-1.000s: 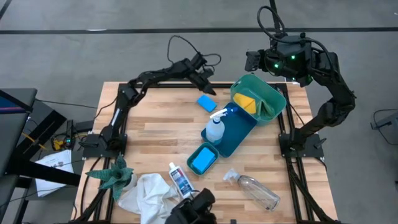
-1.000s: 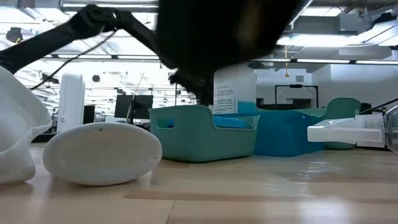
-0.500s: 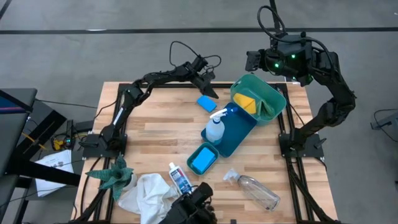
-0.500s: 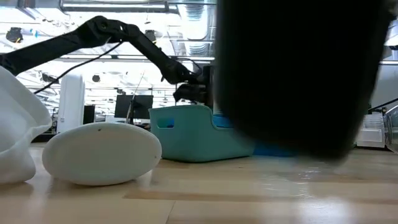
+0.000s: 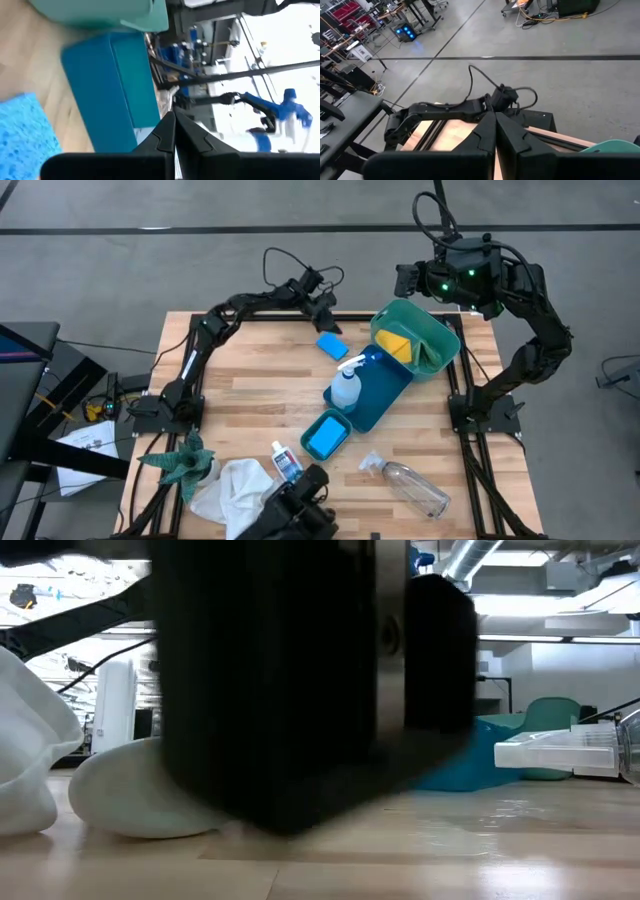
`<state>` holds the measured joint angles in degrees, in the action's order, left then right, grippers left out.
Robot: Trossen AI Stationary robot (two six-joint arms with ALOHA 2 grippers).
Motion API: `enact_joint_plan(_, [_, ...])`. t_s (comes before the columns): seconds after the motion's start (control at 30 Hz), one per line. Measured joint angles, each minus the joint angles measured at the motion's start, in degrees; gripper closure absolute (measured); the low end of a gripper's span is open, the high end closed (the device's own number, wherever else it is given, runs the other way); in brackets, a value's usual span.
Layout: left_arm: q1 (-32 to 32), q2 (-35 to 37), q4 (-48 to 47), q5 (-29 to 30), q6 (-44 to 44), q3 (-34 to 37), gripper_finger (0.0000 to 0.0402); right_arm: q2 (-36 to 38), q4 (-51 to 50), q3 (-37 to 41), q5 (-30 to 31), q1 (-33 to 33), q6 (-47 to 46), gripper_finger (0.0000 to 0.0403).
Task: Pick & Place Kitchen Items
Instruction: Put the light blue sponge into the bottom green bin
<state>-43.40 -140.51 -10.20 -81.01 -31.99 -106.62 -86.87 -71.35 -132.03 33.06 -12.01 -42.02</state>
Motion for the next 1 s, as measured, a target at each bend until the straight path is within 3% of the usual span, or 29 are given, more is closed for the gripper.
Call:
enact_joint_plan(0.33, [0.72, 0.62, 5.86, -8.51, 0.08, 5.42, 0.0402, 0.00, -0.28, 0.00, -0.15, 0.42, -0.91, 0.0402])
enact_joint_plan(1.0, [0.33, 1.67, 7.99, -8.96, 0.25, 5.52, 0.0402, 0.00, -3.20, 0.00, -0.20, 0.83, -1.07, 0.0402])
